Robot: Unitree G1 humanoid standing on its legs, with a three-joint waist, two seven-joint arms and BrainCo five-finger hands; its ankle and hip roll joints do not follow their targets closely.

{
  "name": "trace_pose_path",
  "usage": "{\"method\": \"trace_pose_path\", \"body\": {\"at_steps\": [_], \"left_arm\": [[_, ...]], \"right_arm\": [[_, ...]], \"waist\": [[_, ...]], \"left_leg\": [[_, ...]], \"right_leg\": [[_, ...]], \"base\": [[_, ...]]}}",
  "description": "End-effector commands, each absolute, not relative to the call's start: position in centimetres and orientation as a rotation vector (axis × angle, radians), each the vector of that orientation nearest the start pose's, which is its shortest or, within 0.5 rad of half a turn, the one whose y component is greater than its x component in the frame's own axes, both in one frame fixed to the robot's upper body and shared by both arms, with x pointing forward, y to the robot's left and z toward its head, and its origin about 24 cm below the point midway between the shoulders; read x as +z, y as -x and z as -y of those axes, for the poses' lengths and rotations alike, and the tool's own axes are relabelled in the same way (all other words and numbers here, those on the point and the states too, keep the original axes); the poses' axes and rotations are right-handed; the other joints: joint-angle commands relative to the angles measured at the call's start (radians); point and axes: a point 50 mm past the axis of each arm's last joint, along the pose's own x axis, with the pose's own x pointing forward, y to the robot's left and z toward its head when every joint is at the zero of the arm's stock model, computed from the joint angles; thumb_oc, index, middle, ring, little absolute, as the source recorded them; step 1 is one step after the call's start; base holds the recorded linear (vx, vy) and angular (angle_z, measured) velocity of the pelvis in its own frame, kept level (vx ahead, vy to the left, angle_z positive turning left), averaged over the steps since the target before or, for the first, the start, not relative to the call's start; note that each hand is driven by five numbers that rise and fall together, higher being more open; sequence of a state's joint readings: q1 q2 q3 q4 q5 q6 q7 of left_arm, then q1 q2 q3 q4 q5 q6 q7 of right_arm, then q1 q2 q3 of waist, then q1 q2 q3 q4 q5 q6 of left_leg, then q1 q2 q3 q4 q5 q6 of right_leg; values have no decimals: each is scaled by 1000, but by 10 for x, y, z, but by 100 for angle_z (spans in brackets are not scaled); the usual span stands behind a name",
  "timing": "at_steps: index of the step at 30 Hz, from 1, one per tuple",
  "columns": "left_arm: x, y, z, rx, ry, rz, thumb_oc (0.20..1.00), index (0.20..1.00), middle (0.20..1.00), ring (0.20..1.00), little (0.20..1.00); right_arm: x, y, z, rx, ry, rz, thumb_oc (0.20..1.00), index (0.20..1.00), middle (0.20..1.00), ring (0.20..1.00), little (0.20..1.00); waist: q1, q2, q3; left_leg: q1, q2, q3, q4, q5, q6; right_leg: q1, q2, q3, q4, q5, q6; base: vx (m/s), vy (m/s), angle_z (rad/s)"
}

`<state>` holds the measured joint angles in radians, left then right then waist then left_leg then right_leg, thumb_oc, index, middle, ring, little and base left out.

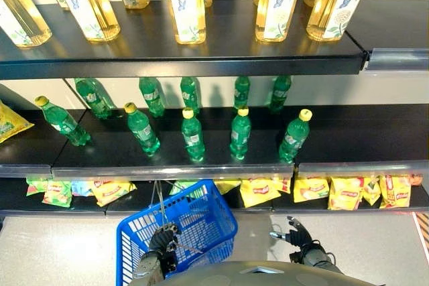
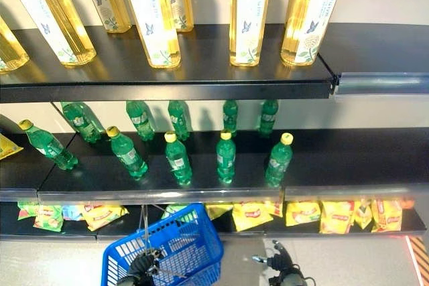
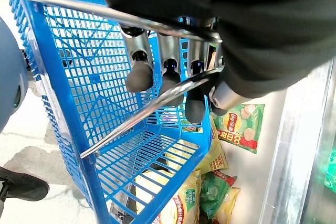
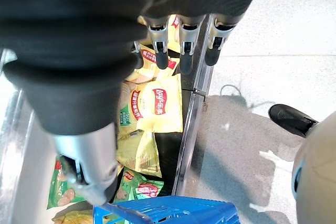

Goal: Pick up the snacks into the basket

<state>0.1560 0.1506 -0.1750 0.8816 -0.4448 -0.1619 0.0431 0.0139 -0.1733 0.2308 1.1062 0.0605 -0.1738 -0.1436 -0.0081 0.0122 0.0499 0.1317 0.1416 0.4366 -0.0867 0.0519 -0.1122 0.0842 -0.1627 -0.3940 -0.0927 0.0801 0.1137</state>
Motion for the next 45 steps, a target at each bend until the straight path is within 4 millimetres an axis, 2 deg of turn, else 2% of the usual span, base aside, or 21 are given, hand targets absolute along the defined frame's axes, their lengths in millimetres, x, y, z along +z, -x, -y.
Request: {"method": "trace_pose_path", "body": {"at_steps": [1, 21, 27, 29, 30, 31, 32, 33, 34, 35, 36, 38, 39, 40, 41, 42, 43, 45], "left_arm": [[-118, -155, -183, 173, 165, -638, 200, 200, 200, 200, 200], [-117, -155, -186, 183, 164, -630, 200, 200, 200, 200, 200], [-113, -157, -192, 199, 157, -608, 200, 200, 200, 200, 200], [-104, -165, -198, 204, 152, -556, 200, 200, 200, 200, 200], [-104, -165, -198, 204, 152, -557, 200, 200, 200, 200, 200], [-94, -173, -203, 203, 149, -506, 200, 200, 200, 200, 200], [-94, -173, -203, 203, 149, -506, 200, 200, 200, 200, 200], [-83, -180, -208, 209, 164, -445, 200, 200, 200, 200, 200], [-83, -180, -208, 209, 164, -445, 200, 200, 200, 200, 200], [-71, -187, -211, 202, 170, -385, 200, 200, 200, 200, 200], [-64, -190, -214, 204, 170, -353, 200, 200, 200, 200, 200], [-57, -191, -218, 215, 184, -314, 200, 200, 200, 200, 200], [-57, -191, -218, 215, 185, -314, 200, 200, 200, 200, 200], [-49, -195, -218, 219, 205, -271, 200, 200, 200, 200, 200], [-46, -197, -218, 220, 210, -257, 200, 200, 200, 200, 200], [-46, -197, -218, 220, 210, -257, 200, 200, 200, 200, 200], [-40, -201, -218, 227, 223, -226, 200, 200, 200, 200, 200], [-34, -206, -218, 244, 240, -197, 200, 200, 200, 200, 200]], "right_arm": [[-145, -144, 190, -29, 309, -866, 1000, 1000, 1000, 1000, 1000], [-146, -139, 195, -50, 295, -875, 1000, 1000, 1000, 1000, 1000], [-143, -141, 197, -58, 287, -854, 1000, 1000, 1000, 1000, 1000], [-137, -151, 199, -60, 286, -802, 1000, 1000, 1000, 1000, 1000], [-137, -151, 199, -60, 286, -802, 1000, 1000, 1000, 1000, 1000], [-131, -158, 201, -66, 278, -764, 1000, 1000, 1000, 1000, 1000], [-131, -158, 201, -66, 278, -764, 1000, 1000, 1000, 1000, 1000], [-120, -171, 204, -72, 264, -690, 1000, 1000, 1000, 1000, 1000], [-120, -170, 204, -72, 264, -690, 1000, 1000, 1000, 1000, 1000], [-107, -184, 204, -52, 296, -605, 1000, 1000, 1000, 1000, 1000], [-97, -190, 206, -38, 318, -547, 1000, 1000, 1000, 1000, 1000], [-87, -193, 213, -51, 332, -490, 1000, 1000, 1000, 1000, 1000], [-87, -193, 213, -51, 332, -490, 1000, 1000, 1000, 1000, 1000], [-73, -201, 217, -40, 372, -418, 1000, 1000, 1000, 1000, 1000], [-68, -203, 220, -46, 385, -392, 1000, 1000, 1000, 1000, 1000], [-68, -203, 220, -46, 385, -392, 1000, 1000, 1000, 1000, 1000], [-60, -208, 222, -63, 379, -354, 1000, 1000, 1000, 1000, 1000], [-57, -211, 222, -87, 351, -338, 1000, 1000, 1000, 1000, 1000]], "waist": [[11, -29, -2], [9, -31, 0], [11, -33, 10], [14, -41, 40], [14, -41, 38], [16, -44, 71], [16, -44, 70], [14, -42, 115], [15, -42, 113], [14, -44, 151], [11, -44, 163], [5, -38, 169], [6, -37, 166], [3, -32, 184], [0, -28, 182], [0, -27, 181], [-5, -22, 182], [-10, -20, 187]], "left_leg": [[-33, -31, -12, -1, 27, 36], [-30, -29, -14, -1, 25, 35], [-28, -33, -15, 9, 22, 36], [-76, -13, -13, 109, 1, 30], [-79, -12, -14, 112, -1, 30], [-121, 11, -15, 195, -22, 27], [-123, 12, -15, 197, -23, 27], [-171, 45, -21, 285, -68, 23], [-175, 46, -21, 291, -72, 23], [-254, 96, -26, 403, -102, 19], [-300, 124, -30, 458, -119, 18], [-375, 168, -36, 557, -155, 22], [-381, 170, -37, 562, -158, 22], [-448, 192, -40, 651, -188, 25], [-490, 207, -44, 697, -210, 25], [-492, 208, -45, 698, -211, 25], [-545, 228, -46, 773, -236, 28], [-584, 247, -47, 826, -258, 27]], "right_leg": [[52, -46, -66, 13, 4, 57], [59, -44, -69, 7, 5, 58], [60, -49, -73, 29, -1, 57], [30, -65, -77, 105, -29, 51], [28, -65, -77, 107, -30, 50], [-12, -84, -84, 194, -64, 43], [-14, -84, -84, 196, -65, 42], [-75, -110, -78, 308, -115, 46], [-79, -111, -77, 314, -119, 46], [-146, -143, -91, 422, -148, 43], [-182, -148, -93, 469, -165, 40], [-244, -158, -97, 549, -202, 33], [-249, -158, -97, 553, -204, 33], [-314, -169, -91, 630, -235, 25], [-363, -177, -88, 677, -257, 22], [-365, -177, -88, 678, -258, 22], [-423, -193, -71, 747, -283, 16], [-473, -206, -54, 803, -307, 9]], "base": [[0, 0, 0], [0, 0, 0], [-6, -4, 0], [-71, -34, 2], [-117, -30, 5], [-91, -18, 6], [-182, -21, 8], [-92, -3, 7], [-238, -35, 6], [-216, -64, -2], [-263, -99, -1], [-117, -68, 6], [-125, -40, 4], [-131, -31, -6], [-130, -31, -8], [-87, -5, -6], [-71, 8, -2], [-79, 5, -8]]}}
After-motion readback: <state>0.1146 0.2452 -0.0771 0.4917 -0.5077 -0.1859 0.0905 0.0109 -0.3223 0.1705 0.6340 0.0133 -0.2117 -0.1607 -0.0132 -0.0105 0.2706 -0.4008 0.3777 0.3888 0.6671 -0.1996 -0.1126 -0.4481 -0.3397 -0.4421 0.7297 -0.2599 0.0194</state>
